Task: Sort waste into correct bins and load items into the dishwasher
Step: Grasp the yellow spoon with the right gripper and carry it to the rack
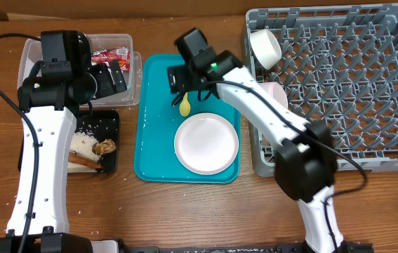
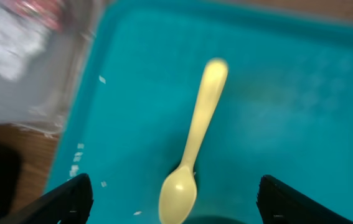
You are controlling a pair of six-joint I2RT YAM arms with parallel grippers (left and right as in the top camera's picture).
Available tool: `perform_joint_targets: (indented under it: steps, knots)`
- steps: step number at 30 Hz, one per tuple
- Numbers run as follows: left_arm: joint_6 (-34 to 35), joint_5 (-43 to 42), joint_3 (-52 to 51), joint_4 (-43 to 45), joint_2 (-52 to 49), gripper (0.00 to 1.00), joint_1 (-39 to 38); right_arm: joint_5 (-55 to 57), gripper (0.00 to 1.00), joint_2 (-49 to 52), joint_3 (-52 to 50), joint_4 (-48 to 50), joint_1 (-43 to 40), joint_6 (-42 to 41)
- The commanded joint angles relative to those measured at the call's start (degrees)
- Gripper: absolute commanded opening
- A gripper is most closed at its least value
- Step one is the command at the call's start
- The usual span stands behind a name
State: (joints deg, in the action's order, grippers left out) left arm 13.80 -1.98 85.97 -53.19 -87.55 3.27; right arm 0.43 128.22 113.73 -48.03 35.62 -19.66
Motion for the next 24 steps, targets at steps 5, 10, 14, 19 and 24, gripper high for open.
perform_joint_targets:
  steps: [5, 10, 14, 19, 24]
  knots:
    - [0.39, -0.81, 1.29, -0.13, 0.09, 1.0, 0.04, -3.13, 0.79, 7.26, 0.66, 0.7, 0.52, -1.38]
    - [0.39, -0.81, 1.29, -0.11, 0.09, 1.0, 0.04, -3.1, 0.71, 9.42, 0.66, 1.97, 0.52, -1.38]
    - [0.39, -0.81, 1.29, -0.11, 0.09, 1.0, 0.04, -3.13, 0.61, 11.1, 0.66, 3.34, 0.55, -1.44]
    - [0.39, -0.81, 1.29, -0.11, 0.09, 1.0, 0.04, -2.62, 0.38, 13.79, 0.66, 4.98, 0.7, -1.62]
    - [0.39, -0.81, 1.29, -0.13, 0.09, 1.0, 0.04, -2.08, 0.24, 14.64, 0.66, 5.46, 0.7, -4.26]
